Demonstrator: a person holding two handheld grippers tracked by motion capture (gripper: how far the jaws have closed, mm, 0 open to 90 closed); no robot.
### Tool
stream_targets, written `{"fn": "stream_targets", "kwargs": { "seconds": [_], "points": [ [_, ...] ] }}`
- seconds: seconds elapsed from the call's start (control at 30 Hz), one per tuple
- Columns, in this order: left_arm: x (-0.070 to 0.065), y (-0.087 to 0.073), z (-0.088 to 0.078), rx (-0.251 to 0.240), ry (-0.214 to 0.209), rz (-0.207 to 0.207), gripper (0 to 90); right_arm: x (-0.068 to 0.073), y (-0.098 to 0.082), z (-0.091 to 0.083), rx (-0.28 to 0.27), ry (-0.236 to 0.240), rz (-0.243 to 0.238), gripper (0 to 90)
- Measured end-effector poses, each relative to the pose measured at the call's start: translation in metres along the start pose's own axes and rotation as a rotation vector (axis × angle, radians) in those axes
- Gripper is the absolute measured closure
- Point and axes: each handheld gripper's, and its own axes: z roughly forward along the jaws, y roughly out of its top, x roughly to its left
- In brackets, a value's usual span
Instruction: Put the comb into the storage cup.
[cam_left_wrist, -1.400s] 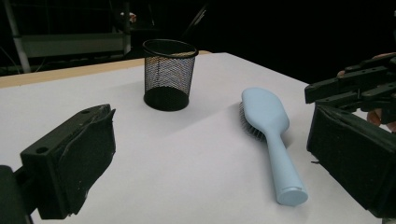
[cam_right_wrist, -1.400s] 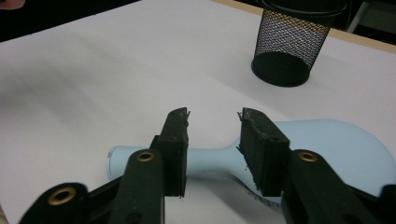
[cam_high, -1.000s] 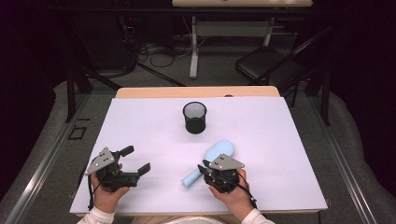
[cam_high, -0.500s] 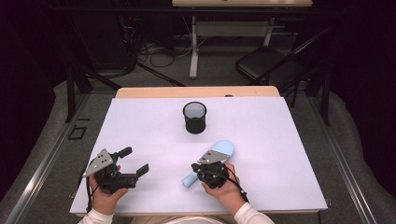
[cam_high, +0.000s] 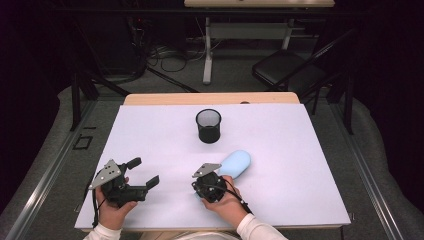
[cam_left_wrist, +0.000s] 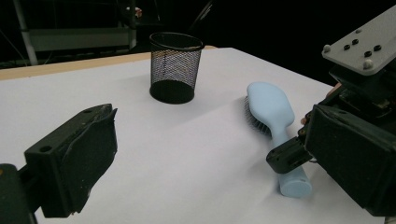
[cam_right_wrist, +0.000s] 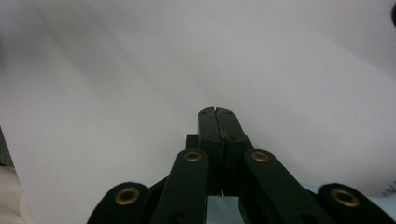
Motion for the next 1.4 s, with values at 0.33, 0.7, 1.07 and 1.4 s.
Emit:
{"fn": "stream_targets", "kwargs": {
  "seconds": [0.33, 0.7, 1.07, 1.4],
  "points": [
    [0.000, 0.000, 0.001, -0.001, 0.000, -0.004, 2.2, 0.012, 0.004, 0.015, 0.058, -0.008, -0.046, 90.0],
    [0.001, -0.001, 0.001, 0.002, -0.001, -0.004, 2.2, 0.013, 0.005, 0.019, 0.087, -0.009, -0.069, 90.0],
    [0.002, -0.001, 0.001, 0.000, 0.001, -0.010, 2.2, 0.018, 0.004, 0.013, 0.139, -0.019, -0.132, 90.0],
    [0.002, -0.001, 0.001, -0.001, 0.007, -0.010, 2.2, 0.020, -0.006, 0.002, 0.149, -0.015, -0.145, 90.0]
  ]
}}
